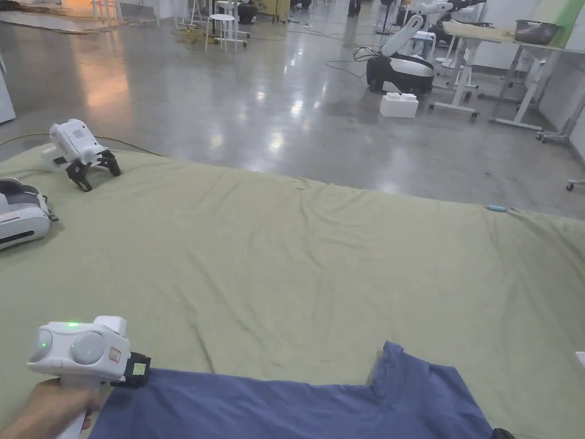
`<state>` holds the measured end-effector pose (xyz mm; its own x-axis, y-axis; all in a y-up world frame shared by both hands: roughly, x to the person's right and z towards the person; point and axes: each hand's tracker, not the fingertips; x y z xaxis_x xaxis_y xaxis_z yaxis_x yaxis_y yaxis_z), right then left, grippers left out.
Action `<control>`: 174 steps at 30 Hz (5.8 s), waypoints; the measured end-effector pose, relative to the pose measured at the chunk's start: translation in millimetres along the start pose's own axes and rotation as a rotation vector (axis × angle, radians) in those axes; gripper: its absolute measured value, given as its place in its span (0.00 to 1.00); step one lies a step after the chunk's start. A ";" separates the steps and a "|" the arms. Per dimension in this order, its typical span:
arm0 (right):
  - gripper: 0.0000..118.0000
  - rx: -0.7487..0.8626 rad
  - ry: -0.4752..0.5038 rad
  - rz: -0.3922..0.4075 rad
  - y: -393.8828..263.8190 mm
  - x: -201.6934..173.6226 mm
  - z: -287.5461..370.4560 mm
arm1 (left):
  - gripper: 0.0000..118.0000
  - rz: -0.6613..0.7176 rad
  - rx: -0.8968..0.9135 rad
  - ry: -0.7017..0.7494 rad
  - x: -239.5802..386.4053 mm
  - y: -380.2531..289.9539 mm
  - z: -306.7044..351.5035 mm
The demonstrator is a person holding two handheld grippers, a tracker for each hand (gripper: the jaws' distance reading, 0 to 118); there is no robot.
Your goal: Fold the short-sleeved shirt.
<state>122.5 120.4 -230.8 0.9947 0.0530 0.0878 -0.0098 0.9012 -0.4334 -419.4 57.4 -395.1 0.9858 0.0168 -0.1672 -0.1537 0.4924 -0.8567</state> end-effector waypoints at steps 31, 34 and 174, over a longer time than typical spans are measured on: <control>0.02 -0.392 0.099 0.118 58.1 26.9 -181.6 | 0.00 -0.110 0.272 -0.067 37.7 6.8 111.0; 0.02 -0.301 0.109 0.069 94.7 38.5 -149.6 | 0.00 -0.122 0.340 -0.090 41.2 20.2 140.5; 0.00 0.213 0.081 0.047 25.7 -19.6 60.9 | 0.45 0.046 0.152 -0.066 22.9 -180.5 187.3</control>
<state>96.5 168.8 -189.1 0.9975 0.0701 -0.0035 -0.0690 0.9694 -0.2356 -356.3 131.9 -153.0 0.9810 0.0975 -0.1679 -0.1920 0.6157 -0.7643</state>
